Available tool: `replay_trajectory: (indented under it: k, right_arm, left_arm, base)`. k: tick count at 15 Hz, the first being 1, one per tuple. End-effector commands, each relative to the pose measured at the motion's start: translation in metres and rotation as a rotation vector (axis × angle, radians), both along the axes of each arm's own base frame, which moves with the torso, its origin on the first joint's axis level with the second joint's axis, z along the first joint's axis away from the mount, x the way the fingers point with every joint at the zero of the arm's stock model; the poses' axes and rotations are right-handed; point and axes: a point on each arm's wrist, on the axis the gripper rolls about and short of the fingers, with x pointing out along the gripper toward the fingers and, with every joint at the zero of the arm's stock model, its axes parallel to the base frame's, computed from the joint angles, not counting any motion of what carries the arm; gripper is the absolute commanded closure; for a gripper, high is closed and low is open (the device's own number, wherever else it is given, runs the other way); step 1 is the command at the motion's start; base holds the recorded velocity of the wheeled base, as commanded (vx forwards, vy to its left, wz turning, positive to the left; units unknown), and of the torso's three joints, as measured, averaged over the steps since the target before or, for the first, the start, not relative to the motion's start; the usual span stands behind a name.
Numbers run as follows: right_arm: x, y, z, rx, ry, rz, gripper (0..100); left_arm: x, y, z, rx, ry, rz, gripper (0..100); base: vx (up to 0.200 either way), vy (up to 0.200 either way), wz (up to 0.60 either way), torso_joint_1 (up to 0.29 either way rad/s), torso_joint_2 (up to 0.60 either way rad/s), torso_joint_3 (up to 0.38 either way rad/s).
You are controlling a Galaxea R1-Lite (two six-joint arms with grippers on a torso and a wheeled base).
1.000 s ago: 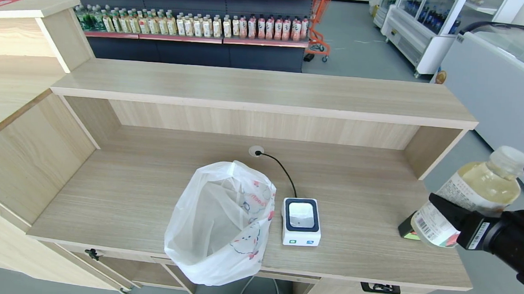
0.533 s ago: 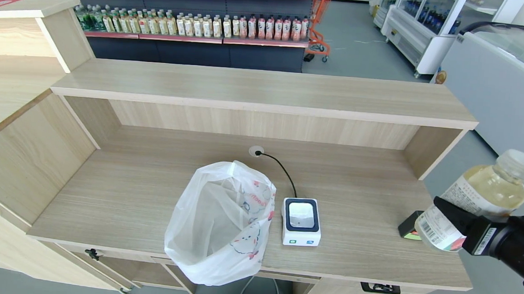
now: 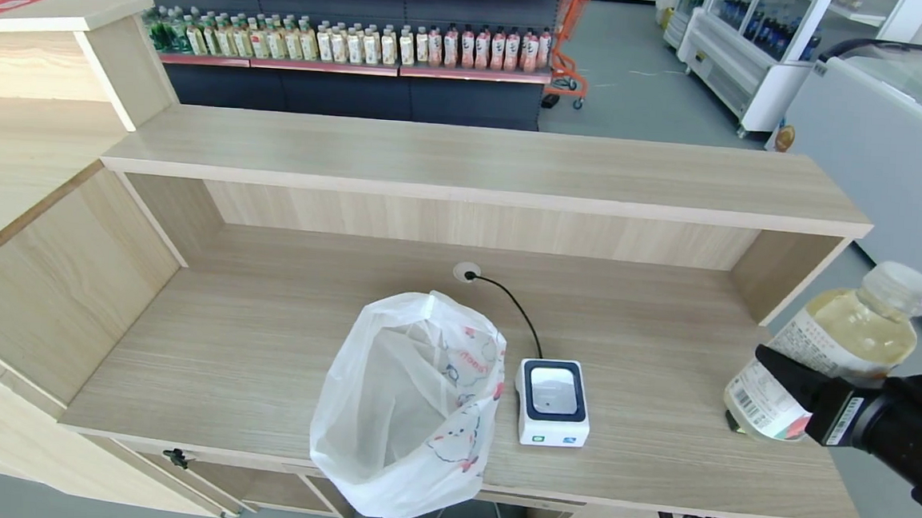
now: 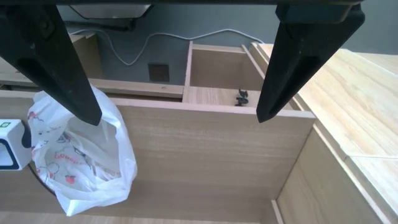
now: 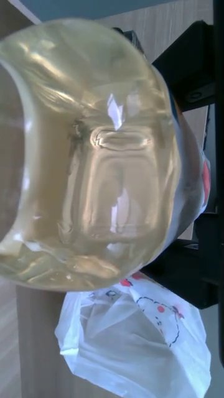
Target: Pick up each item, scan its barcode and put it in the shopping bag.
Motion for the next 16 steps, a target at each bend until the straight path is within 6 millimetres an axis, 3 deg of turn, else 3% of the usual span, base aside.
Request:
replay_trajectory:
  k: [1, 2, 3, 5, 11, 16]
  right_arm:
    - [0.013, 0.009, -0.001, 0.001, 0.021, 0.025, 100]
    - [0.013, 0.009, -0.001, 0.001, 0.021, 0.025, 100]
    - [0.029, 0.031, 0.006, 0.028, 0.018, 0.098, 100]
    - [0.050, 0.054, 0.001, 0.020, 0.046, 0.149, 100]
    - [0.100, 0.117, -0.048, -0.027, 0.119, 0.260, 100]
    - [0.100, 0.152, -0.085, -0.074, 0.125, 0.336, 100]
  left_arm:
    - [0.000, 0.000, 0.000, 0.000, 0.000, 0.002, 0]
    - [0.000, 0.000, 0.000, 0.000, 0.000, 0.002, 0]
    - [0.000, 0.000, 0.000, 0.000, 0.000, 0.002, 0]
    - [0.000, 0.000, 0.000, 0.000, 0.000, 0.002, 0]
    - [0.000, 0.000, 0.000, 0.000, 0.000, 0.002, 0]
    - [0.000, 0.000, 0.000, 0.000, 0.000, 0.002, 0]
  base:
    - [0.000, 0.200, 0.00, 0.012, 0.01, 0.002]
    - [0.000, 0.200, 0.00, -0.002, 0.00, 0.002]
    - [0.000, 0.200, 0.00, -0.002, 0.00, 0.002]
    - [0.000, 0.200, 0.00, 0.002, 0.00, 0.007]
    - [0.000, 0.000, 0.00, 0.000, 0.00, 0.000]
    - [0.000, 0.000, 0.00, 0.000, 0.00, 0.000]
